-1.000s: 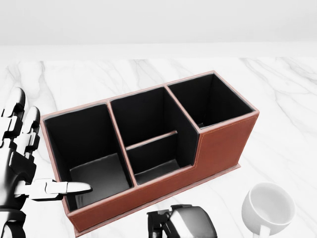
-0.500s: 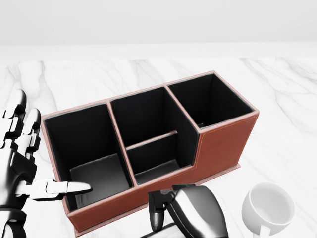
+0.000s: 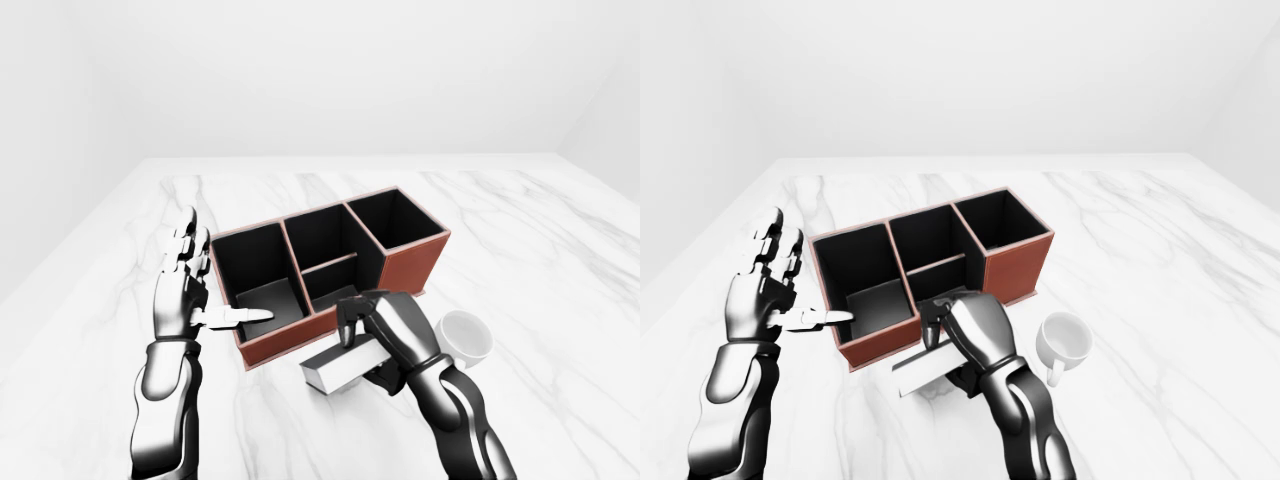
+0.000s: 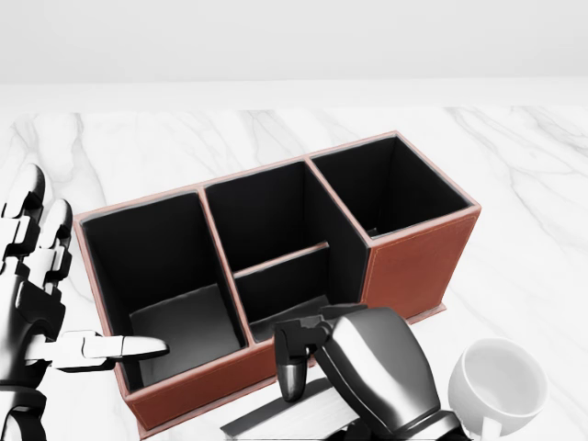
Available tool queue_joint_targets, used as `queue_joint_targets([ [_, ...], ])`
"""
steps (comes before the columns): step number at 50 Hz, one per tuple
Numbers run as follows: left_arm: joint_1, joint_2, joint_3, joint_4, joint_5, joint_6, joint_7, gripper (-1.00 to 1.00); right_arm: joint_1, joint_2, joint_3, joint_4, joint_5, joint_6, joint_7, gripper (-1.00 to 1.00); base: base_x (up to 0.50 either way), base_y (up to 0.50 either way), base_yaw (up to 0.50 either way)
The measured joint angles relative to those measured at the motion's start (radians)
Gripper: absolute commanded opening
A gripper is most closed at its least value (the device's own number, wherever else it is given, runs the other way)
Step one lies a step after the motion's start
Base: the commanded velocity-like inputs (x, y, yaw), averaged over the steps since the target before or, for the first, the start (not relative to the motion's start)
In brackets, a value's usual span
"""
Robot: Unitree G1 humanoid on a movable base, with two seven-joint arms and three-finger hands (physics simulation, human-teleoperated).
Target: Pick up the book and place it in the front compartment of the caddy.
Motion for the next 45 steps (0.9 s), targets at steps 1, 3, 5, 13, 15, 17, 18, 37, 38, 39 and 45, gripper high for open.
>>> queue_joint_targets([
  [1, 0.0, 0.0, 0.0, 0.0, 0.0, 0.0, 0.0, 0.97, -0.005, 0.002, -0.003, -0.006, 0.0, 0.0, 0.007, -1.0, 0.0, 0.0, 0.0],
  [3, 0.0, 0.0, 0.0, -0.001, 0.0, 0.0, 0.0, 0.97, -0.014, 0.005, -0.01, -0.018, 0.001, 0.0, 0.022, -1.0, 0.0, 0.0, 0.0],
  [5, 0.0, 0.0, 0.0, -0.001, 0.0, 0.0, 0.0, 0.97, -0.024, 0.008, -0.016, -0.029, 0.001, 0.0, 0.035, -1.0, 0.0, 0.0, 0.0],
  [13, -0.001, 0.001, 0.003, -0.001, -0.002, 0.0, -0.001, 0.97, -0.069, 0.021, -0.039, -0.063, -0.002, 0.0, 0.088, -1.0, 0.0, 0.0, 0.0],
  [15, -0.001, 0.001, 0.003, -0.002, -0.002, 0.0, -0.001, 0.97, -0.083, 0.024, -0.045, -0.069, -0.002, 0.0, 0.1, -1.0, 0.0, 0.0, 0.0],
  [17, -0.001, 0.001, 0.004, -0.003, -0.003, 0.0, -0.001, 0.97, -0.097, 0.027, -0.051, -0.073, 0.002, 0.0, 0.112, -1.0, 0.0, 0.0, 0.0],
  [18, -0.001, 0.001, 0.004, -0.004, -0.003, 0.0, -0.001, 0.97, -0.105, 0.029, -0.054, -0.075, 0.003, 0.0, 0.117, -1.0, 0.0, 0.0, 0.0],
  [37, -0.003, 0.004, 0.01, -0.002, -0.005, 0.0, -0.001, 0.97, -0.245, 0.047, -0.104, -0.07, 0.001, 0.033, 0.196, -1.0, 0.0, 0.0, 0.0],
  [38, -0.003, 0.004, 0.01, -0.002, -0.005, 0.0, -0.001, 0.97, -0.253, 0.047, -0.107, -0.068, 0.001, 0.037, 0.199, -1.0, 0.0, 0.0, 0.0],
  [39, -0.003, 0.004, 0.01, -0.001, -0.005, 0.0, -0.001, 0.97, -0.261, 0.048, -0.109, -0.066, 0.001, 0.041, 0.202, -1.0, 0.0, 0.0, 0.0],
  [45, -0.003, 0.004, 0.009, 0.0, -0.005, 0.0, -0.001, 0.97, -0.309, 0.051, -0.121, -0.052, 0.002, 0.068, 0.217, -1.0, 0.0, 0.0, 0.0],
])
